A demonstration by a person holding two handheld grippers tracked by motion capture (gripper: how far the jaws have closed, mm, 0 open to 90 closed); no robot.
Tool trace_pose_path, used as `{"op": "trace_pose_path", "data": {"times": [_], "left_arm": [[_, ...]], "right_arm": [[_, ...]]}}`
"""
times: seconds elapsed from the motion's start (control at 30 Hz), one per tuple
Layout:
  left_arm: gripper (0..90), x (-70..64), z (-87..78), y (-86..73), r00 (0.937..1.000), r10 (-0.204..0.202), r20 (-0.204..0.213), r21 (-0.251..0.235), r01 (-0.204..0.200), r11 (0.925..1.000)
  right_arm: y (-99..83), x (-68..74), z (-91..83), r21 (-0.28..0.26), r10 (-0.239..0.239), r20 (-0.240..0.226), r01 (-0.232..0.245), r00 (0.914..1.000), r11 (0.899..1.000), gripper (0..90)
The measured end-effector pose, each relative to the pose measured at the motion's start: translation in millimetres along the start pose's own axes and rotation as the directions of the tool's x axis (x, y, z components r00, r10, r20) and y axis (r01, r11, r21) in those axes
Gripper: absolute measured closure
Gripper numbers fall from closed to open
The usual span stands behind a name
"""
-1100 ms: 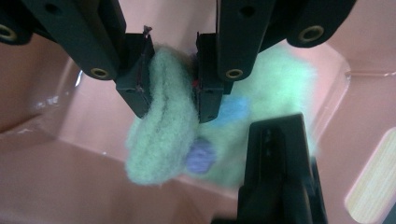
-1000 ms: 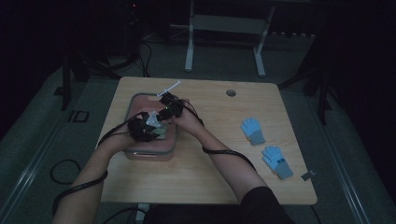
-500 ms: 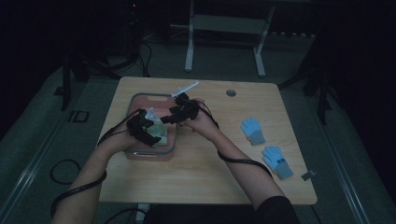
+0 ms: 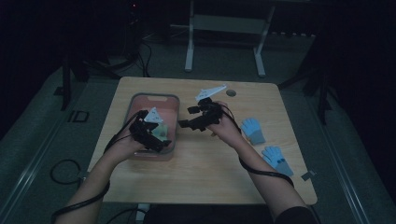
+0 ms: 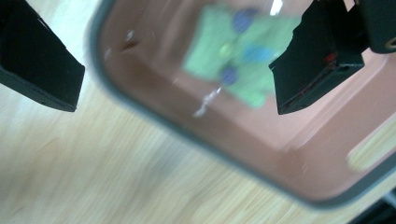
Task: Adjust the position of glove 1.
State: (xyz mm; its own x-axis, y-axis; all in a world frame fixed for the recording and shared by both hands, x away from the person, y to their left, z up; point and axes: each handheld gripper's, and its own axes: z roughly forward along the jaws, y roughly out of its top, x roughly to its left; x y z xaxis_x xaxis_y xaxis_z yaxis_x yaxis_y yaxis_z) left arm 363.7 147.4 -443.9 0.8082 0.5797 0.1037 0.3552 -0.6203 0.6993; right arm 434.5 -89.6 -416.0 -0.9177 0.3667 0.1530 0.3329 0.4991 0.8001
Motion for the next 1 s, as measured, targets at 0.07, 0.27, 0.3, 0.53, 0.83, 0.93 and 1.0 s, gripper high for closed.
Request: {"op": "trace_pose_path", "data": {"times": [0.07, 0.27, 0.3, 0.53, 0.83, 0.93, 1.0], "left_arm": [[2.0, -8.0, 1.5, 3.9, 0.9999, -0.001, 0.011, -0.031, 0.001, 0.9995], [2.0, -31.4, 12.1, 13.6, 0.9985, 0.017, 0.053, -0.088, -0.012, 0.9961], [2.0, -35.3, 14.2, 15.1, 0.9983, 0.024, 0.052, -0.090, -0.019, 0.9957], [2.0, -54.8, 26.0, 26.3, 0.9955, 0.047, 0.082, -0.131, -0.036, 0.9907], [2.0, -76.6, 45.3, 32.1, 0.9896, 0.079, 0.120, -0.163, -0.059, 0.9849], [2.0, -80.7, 52.6, 32.3, 0.9861, 0.092, 0.138, -0.153, -0.070, 0.9857], [2.0, -83.0, 56.6, 32.5, 0.9843, 0.103, 0.143, -0.142, -0.083, 0.9864]], "right_arm": [[-7.6, -2.3, -6.5, -0.001, -0.003, 0.000, 0.003, 1.0000, 1.000, 22.3], [-35.5, -7.4, -27.9, -0.014, 0.029, 0.041, -0.028, 0.9988, 1.000, 23.7], [-39.5, -7.2, -31.1, -0.005, 0.026, 0.061, -0.026, 0.9978, 1.000, 23.5], [-65.3, -11.9, -49.5, -0.019, 0.086, 0.096, -0.085, 0.9916, 0.996, 13.7], [-100.1, -19.3, -72.4, -0.034, 0.104, 0.120, -0.101, 0.9873, 0.994, 12.2], [-110.8, -19.9, -80.3, -0.040, 0.092, 0.132, -0.087, 0.9870, 0.995, 12.9], [-117.8, -20.2, -86.2, -0.043, 0.098, 0.130, -0.093, 0.9867, 0.995, 12.1]]}}
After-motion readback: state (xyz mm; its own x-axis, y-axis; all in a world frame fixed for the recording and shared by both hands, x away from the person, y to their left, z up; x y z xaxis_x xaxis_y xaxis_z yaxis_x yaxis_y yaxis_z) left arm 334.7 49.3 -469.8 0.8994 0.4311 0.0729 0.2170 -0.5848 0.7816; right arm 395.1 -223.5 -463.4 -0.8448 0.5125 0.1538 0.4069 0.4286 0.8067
